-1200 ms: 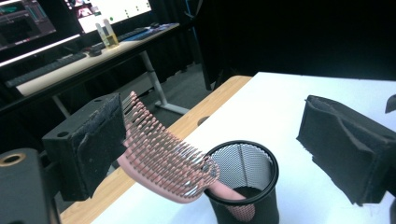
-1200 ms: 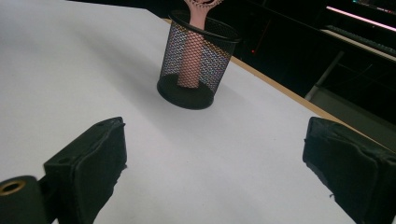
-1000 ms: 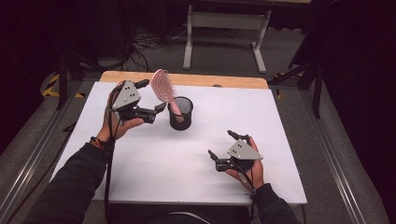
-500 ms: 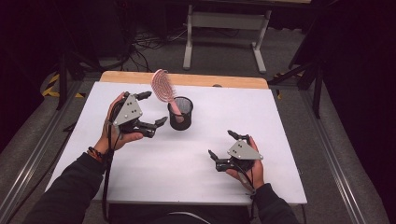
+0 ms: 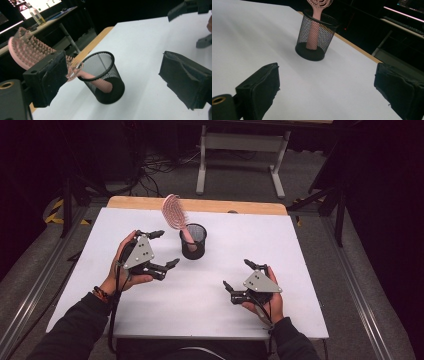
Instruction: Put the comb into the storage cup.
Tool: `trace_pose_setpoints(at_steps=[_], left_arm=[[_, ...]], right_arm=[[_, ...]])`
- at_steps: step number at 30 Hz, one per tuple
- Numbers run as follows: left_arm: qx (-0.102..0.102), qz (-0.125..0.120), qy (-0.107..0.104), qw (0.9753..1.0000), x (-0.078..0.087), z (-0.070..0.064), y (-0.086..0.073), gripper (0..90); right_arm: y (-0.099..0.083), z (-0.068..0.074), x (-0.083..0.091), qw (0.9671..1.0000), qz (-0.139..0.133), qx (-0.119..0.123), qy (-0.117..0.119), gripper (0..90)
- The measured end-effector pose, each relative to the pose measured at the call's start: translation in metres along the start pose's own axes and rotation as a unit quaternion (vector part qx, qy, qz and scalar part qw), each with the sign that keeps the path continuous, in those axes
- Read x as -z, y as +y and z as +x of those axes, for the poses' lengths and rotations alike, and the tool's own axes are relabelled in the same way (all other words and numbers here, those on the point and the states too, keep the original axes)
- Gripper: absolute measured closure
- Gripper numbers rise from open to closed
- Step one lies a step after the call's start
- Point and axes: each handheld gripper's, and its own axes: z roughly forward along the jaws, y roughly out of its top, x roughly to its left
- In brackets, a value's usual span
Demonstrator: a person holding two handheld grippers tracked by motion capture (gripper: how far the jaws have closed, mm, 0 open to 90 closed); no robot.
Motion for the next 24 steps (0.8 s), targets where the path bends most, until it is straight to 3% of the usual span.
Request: trace_pose_setpoints(at_steps=[16,24], left_arm=[[-0.005,0.013,-0.005,0.9999,0.011,-0.022,-0.033,8.0],[0.01,0.025,-0.016,0.9995,0.016,-0.027,-0.053,8.5]], right_arm=[[0.001,0.006,0.014,1.0,0.0,0.006,-0.002,7.0],[-0.002,0.005,0.017,1.0,0.003,0.002,-0.005,7.0]])
